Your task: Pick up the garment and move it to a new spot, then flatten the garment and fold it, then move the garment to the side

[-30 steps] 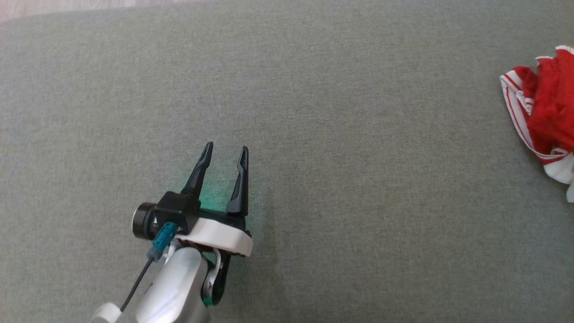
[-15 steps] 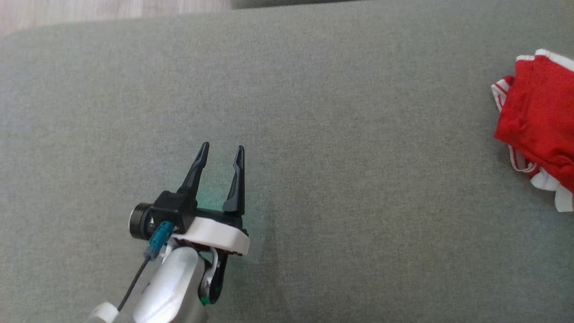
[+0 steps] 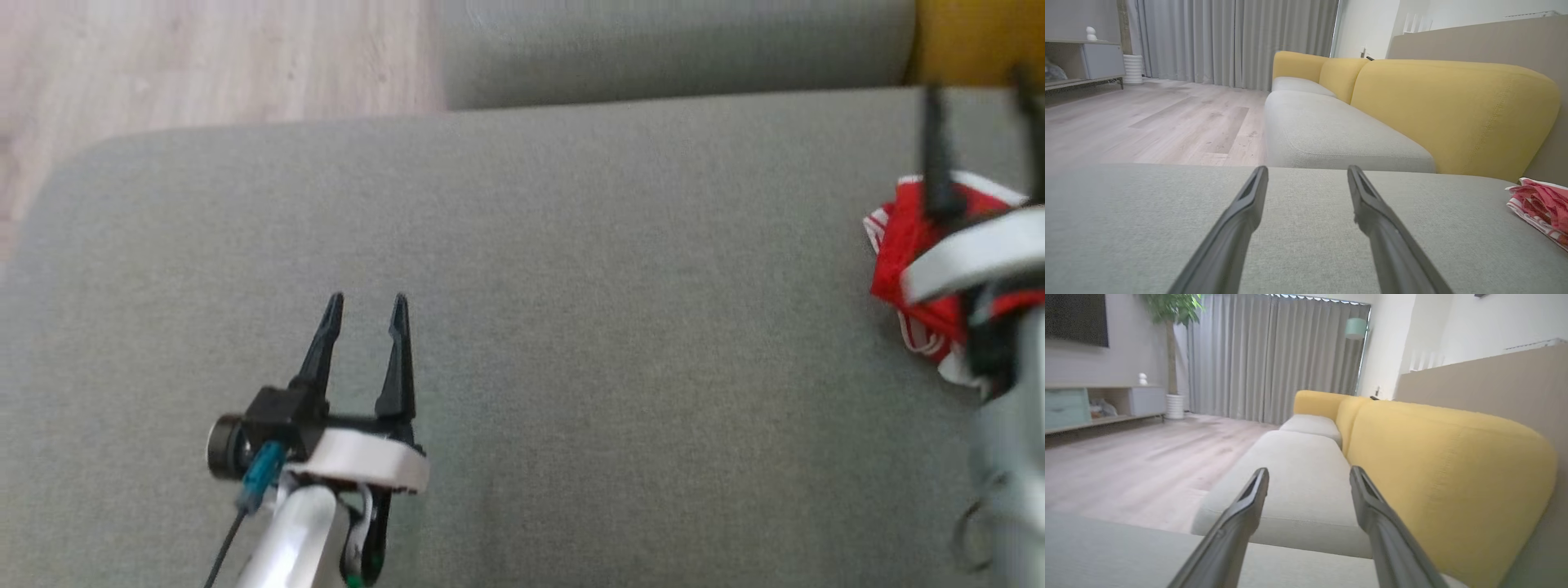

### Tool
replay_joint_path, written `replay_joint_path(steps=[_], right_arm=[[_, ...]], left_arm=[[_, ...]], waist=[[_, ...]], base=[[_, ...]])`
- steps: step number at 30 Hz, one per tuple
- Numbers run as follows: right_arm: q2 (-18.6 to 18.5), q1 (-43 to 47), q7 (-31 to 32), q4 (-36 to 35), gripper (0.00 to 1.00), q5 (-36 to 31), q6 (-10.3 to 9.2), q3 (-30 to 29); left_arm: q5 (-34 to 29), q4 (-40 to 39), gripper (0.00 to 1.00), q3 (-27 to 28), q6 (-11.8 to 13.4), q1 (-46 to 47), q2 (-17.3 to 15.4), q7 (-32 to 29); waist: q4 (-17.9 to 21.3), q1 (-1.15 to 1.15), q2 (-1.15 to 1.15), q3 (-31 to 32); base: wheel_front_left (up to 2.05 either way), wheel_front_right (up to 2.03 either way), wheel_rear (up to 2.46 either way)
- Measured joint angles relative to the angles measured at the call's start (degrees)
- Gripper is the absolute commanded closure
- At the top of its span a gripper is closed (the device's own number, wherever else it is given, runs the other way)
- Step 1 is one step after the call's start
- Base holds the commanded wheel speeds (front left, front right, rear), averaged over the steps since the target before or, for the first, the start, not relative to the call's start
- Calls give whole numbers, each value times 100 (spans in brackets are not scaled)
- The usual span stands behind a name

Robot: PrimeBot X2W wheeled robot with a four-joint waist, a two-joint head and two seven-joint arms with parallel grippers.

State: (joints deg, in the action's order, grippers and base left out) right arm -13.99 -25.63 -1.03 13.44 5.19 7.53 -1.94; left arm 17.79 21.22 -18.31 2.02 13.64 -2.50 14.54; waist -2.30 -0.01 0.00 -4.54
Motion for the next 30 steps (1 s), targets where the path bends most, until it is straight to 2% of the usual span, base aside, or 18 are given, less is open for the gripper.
replay_joint_path(steps=[4, 10, 18, 30], right_arm=[[598, 627, -399, -116, 0, 167, 0, 58], [1002, 1559, -904, -43, 0, 445, 0, 143], [1124, 2401, -1222, 194, 0, 558, 0, 204], [1128, 2421, -1318, 236, 0, 561, 0, 379]], left_arm=[[-40, -8, 0, 88, -8, -226, -1, 0], [-58, -1, 0, 252, -3, -519, -12, 0], [-91, -4, 0, 385, -52, -912, -19, 0], [54, -158, 0, 501, -51, -1000, -20, 0]], waist=[[-107, 0, 0, 213], [-268, 0, 0, 434], [-337, 0, 0, 543], [-233, 1, 0, 549]], base=[[0, 0, 0], [0, 0, 0], [0, 0, 0], [0, 0, 0]])
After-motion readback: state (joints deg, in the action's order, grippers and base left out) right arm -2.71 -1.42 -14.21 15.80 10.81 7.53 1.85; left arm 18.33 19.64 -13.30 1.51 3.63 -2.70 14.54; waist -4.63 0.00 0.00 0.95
